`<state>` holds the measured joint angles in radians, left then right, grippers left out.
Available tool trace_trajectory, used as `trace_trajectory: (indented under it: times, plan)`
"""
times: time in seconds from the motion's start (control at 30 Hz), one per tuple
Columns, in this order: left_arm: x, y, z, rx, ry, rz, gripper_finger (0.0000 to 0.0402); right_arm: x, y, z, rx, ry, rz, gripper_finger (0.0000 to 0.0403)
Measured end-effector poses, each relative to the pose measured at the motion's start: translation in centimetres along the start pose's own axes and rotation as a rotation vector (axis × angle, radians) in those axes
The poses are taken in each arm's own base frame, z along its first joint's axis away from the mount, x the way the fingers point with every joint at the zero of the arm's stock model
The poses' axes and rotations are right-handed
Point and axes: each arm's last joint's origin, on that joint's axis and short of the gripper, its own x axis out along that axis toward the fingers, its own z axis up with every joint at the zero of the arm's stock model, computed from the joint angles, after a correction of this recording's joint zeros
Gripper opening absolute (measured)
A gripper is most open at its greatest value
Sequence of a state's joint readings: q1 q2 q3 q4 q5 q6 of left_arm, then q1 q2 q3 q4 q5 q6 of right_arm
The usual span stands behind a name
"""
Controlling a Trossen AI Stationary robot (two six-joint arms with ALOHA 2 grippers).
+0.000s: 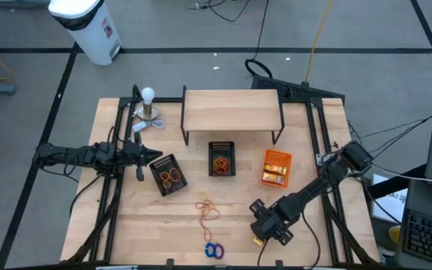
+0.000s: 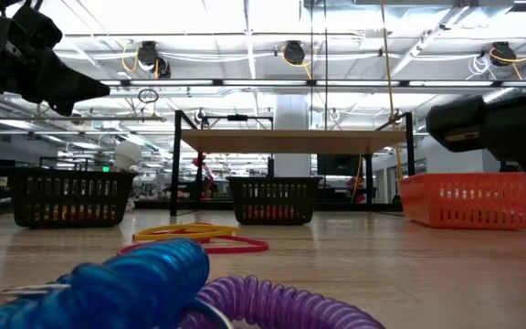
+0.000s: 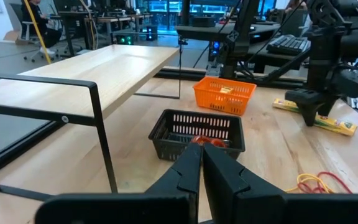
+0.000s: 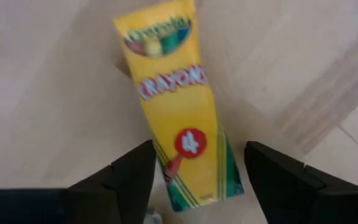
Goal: Pick & Place Office Desk Supplies
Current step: Put the crayon box into orange basket
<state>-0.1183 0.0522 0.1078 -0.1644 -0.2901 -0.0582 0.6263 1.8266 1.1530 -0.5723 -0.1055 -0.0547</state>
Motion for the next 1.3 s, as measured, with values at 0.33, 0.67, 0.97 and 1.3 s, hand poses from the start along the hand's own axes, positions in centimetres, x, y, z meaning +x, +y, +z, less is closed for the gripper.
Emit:
trace_trajectory:
  times: [0.33,0.67,0.97,1.3]
  plan:
    - [0.0,0.0,0.0,0.000,-0.001,0.000,0.0021,-0.2,-1.2,0.2,0.110,-0.038,0.020,0.0170]
    - [0.0,0.0,0.0,-0.008,-0.002,0.000,0.0021,-1.5,-1.8,1.3,0.169,-0.176,0.040,0.0125]
    - [0.0,0.0,0.0,-0.012,-0.004,0.000,0.0021,-9.3,-3.2,1.4,0.185,-0.513,-0.030,0.0132]
    - [0.0,0.0,0.1,-0.007,-0.011,-0.001,0.0021,-17.2,-4.9,-7.0,0.200,-1.137,-0.202,0.0134]
